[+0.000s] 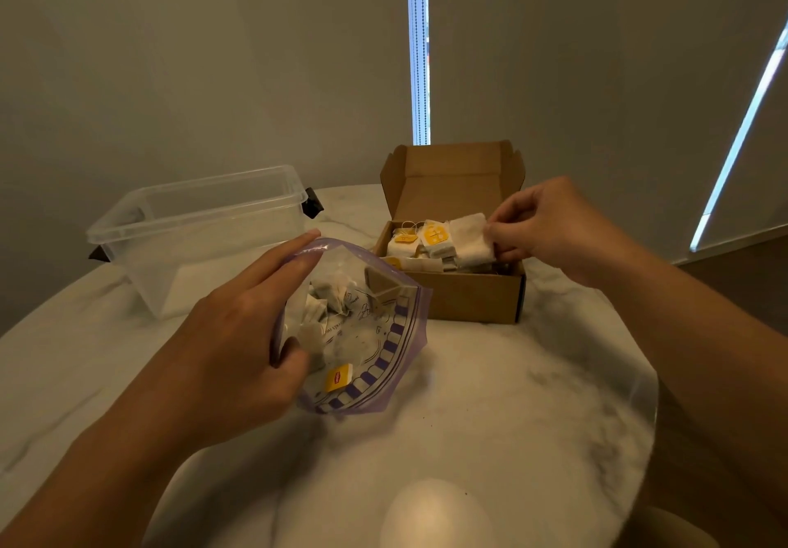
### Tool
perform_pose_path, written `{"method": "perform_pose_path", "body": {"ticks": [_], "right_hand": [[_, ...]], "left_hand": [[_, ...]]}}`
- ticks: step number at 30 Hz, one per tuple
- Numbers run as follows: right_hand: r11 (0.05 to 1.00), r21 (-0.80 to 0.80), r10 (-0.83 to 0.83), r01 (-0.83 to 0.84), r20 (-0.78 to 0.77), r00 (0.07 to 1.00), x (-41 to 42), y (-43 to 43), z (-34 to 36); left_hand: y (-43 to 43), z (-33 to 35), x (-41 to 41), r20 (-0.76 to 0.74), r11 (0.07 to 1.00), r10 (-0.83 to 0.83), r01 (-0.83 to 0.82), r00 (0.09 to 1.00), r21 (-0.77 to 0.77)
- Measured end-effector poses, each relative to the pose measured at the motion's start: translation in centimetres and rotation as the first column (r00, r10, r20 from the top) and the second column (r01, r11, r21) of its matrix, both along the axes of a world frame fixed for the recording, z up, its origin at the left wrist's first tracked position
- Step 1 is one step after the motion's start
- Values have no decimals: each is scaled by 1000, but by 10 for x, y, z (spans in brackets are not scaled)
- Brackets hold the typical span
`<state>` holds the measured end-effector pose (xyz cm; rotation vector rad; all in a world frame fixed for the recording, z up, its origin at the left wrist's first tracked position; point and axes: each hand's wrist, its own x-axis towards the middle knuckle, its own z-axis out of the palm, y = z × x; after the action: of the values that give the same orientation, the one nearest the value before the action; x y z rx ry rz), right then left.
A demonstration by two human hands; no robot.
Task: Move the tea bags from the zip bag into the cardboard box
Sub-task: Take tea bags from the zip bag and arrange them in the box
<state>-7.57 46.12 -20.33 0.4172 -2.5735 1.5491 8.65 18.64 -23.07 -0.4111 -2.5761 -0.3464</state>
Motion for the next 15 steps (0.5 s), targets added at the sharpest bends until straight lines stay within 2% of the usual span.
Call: {"method": "perform_pose_path", "body": {"ticks": [4,6,11,15], "right_hand": [[961,273,-10,44,-127,992,-4,-8,2],[935,342,-21,93,-209,978,-5,-12,1],[914,349,-48,208,-415,909,6,-13,2],[932,302,-17,199,-511,859,20,-16,5]], "left_hand": [[0,0,1,4,1000,5,-5,1000,4],[0,0,1,5,1000,12,-12,1000,11],[1,2,3,-2,1000,7,-7,1000,17],[0,3,3,3,1000,7,-7,1000,22]]}}
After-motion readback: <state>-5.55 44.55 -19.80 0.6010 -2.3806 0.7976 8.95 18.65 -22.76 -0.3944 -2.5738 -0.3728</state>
